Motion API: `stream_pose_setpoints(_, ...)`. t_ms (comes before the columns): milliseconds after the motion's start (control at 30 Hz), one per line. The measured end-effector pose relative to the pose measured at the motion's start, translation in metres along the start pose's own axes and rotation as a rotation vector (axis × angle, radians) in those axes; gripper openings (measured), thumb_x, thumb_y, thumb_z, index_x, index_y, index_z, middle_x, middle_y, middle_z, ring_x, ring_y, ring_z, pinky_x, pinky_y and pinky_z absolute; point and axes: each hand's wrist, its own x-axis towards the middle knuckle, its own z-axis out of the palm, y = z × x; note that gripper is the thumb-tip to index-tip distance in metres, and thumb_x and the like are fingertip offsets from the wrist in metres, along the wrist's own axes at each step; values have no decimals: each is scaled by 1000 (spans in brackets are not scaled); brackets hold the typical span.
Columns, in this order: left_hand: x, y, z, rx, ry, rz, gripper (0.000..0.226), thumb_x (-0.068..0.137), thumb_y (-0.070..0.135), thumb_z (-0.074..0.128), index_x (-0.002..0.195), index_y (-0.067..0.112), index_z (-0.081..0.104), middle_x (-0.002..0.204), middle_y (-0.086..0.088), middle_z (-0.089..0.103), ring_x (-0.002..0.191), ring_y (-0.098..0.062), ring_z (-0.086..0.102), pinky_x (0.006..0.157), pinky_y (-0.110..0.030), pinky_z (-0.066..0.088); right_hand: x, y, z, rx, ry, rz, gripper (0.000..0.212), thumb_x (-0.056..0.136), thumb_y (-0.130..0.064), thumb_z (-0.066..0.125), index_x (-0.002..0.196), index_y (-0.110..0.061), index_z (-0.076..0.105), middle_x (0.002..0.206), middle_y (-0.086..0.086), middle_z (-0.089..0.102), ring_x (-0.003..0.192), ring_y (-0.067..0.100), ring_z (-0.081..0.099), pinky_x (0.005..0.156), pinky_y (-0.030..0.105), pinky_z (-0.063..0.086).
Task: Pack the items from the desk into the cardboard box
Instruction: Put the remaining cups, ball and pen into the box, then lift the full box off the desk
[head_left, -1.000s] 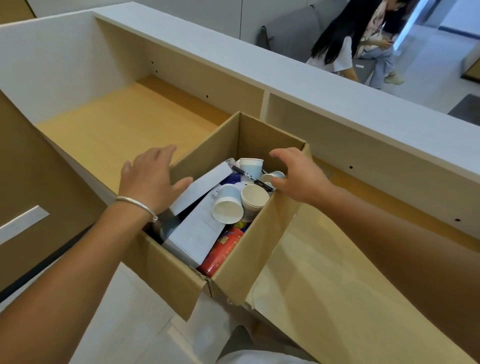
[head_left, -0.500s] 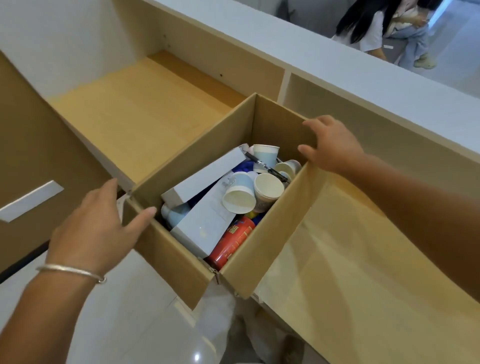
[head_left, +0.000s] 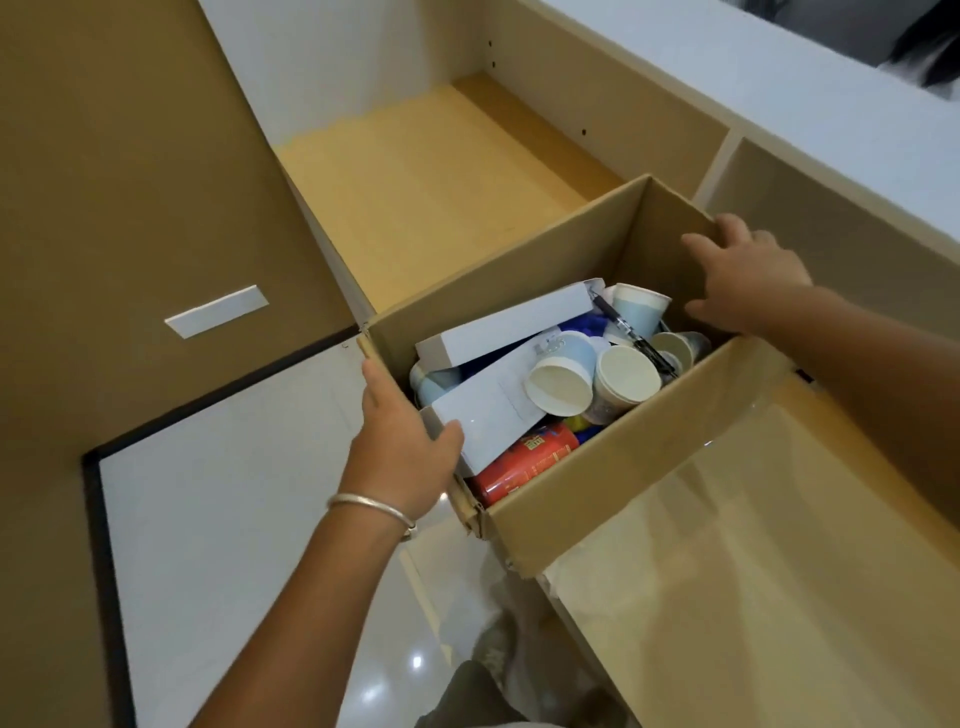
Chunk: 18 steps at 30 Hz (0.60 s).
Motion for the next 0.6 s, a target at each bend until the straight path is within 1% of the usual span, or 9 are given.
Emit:
stream_pose_setpoints(67, 3, -2, 3, -69, -5, 9, 88, 83, 14, 68, 147, 26, 9, 142, -3, 41, 110, -16, 53, 86, -34, 52, -5, -1, -2, -6, -16, 11, 78, 80, -43, 69, 142, -30, 24, 151, 13, 20, 122, 42, 40, 88, 52, 47)
stream_pose_setpoints(133, 10, -5, 2, -114, -7, 55, 84, 81, 8, 67, 144, 28, 16, 137, 1, 47, 116, -17, 52, 91, -38, 50, -12, -2, -3, 0, -32, 47, 78, 79, -44, 69, 141, -29, 25, 151, 13, 19, 122, 42, 39, 90, 53, 47)
stream_pose_setpoints(233, 24, -5, -4, -134, -26, 108, 73, 79, 7, 68, 132, 39, 28, 123, 9, 57, 109, -13, 57, 80, -30, 47, -28, -2, -2, 32, -72, 130, 78, 80, -44, 68, 142, -28, 23, 154, 14, 15, 125, 43, 36, 94, 55, 44)
stream_pose_setpoints(267, 30, -5, -6, -124, -40, 104, 72, 79, 9, 68, 131, 41, 29, 121, 9, 58, 107, -14, 58, 80, -33, 49, -35, -2, -2, 41, -79, 159, 77, 81, -43, 67, 142, -27, 23, 154, 14, 15, 125, 43, 36, 94, 55, 43)
stream_pose_setpoints(333, 43, -4, -10, -100, -81, 76, 76, 80, 12, 67, 136, 44, 27, 121, 6, 60, 105, -19, 60, 85, -43, 52, -49, 1, -1, 56, -86, 226, 75, 83, -40, 66, 142, -26, 22, 153, 15, 16, 124, 43, 36, 93, 54, 43)
stream_pose_setpoints(367, 49, -2, -12, -101, -107, 64, 79, 80, 14, 67, 139, 47, 24, 121, 6, 61, 104, -21, 60, 86, -48, 52, -57, 2, -1, 61, -91, 260, 73, 84, -36, 65, 142, -26, 22, 153, 15, 16, 122, 42, 37, 92, 53, 43)
stream_pose_setpoints(433, 60, 1, -12, -99, -151, 52, 81, 81, 18, 66, 140, 50, 21, 119, 6, 61, 102, -22, 61, 85, -50, 52, -73, 5, -1, 48, -106, 317, 66, 85, -26, 62, 141, -23, 25, 151, 16, 18, 117, 41, 40, 88, 50, 46)
stream_pose_setpoints(533, 74, 6, -7, -6, -147, 96, 72, 82, 11, 58, 138, 44, 26, 107, 3, 59, 86, -21, 59, 72, -42, 50, -101, 12, 2, -3, -169, 403, 61, 83, -15, 61, 137, -17, 33, 150, 18, 19, 112, 41, 46, 79, 44, 47)
stream_pose_setpoints(600, 83, 12, -3, 67, -142, 150, 65, 82, 8, 54, 130, 44, 33, 97, 2, 60, 78, -22, 57, 68, -41, 48, -123, 15, 6, -21, -210, 458, 59, 83, -14, 63, 135, -14, 37, 151, 20, 18, 108, 39, 50, 72, 39, 43)
